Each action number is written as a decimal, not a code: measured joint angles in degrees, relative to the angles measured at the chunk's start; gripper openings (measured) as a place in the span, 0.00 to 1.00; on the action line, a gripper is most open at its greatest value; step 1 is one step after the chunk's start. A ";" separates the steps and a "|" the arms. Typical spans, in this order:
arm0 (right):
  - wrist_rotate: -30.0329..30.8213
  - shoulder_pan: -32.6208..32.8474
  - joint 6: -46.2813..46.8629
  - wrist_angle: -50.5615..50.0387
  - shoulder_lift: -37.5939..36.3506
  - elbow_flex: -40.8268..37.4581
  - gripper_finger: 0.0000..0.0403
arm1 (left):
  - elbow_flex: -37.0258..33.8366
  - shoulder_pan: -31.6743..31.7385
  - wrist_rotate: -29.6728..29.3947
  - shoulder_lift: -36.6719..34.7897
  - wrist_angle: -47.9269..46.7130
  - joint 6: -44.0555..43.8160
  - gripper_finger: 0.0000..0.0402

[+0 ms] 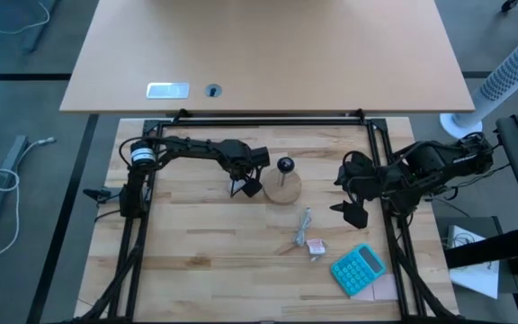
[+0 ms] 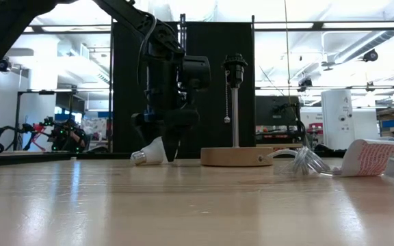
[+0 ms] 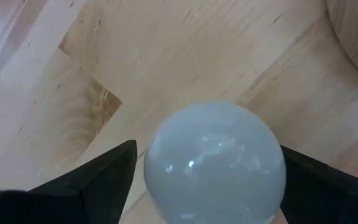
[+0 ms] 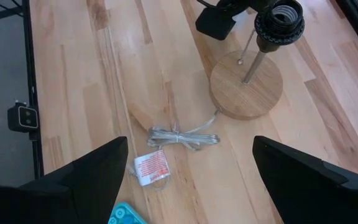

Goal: Screw lightbulb
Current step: Insert the lightbulb into the lamp

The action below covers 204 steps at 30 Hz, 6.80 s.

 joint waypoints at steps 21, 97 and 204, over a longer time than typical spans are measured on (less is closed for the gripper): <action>0.02 0.00 -0.13 0.00 0.00 0.00 0.85 | 0.00 0.00 0.67 -0.02 -0.20 -0.58 0.69; 12.04 0.02 -2.78 -0.04 -4.88 8.37 0.85 | 2.11 -16.68 -32.78 -23.14 43.14 7.82 0.68; 2.57 -23.48 -18.41 24.33 9.16 1.66 0.85 | -8.85 -17.03 -30.13 -16.20 67.81 16.08 0.67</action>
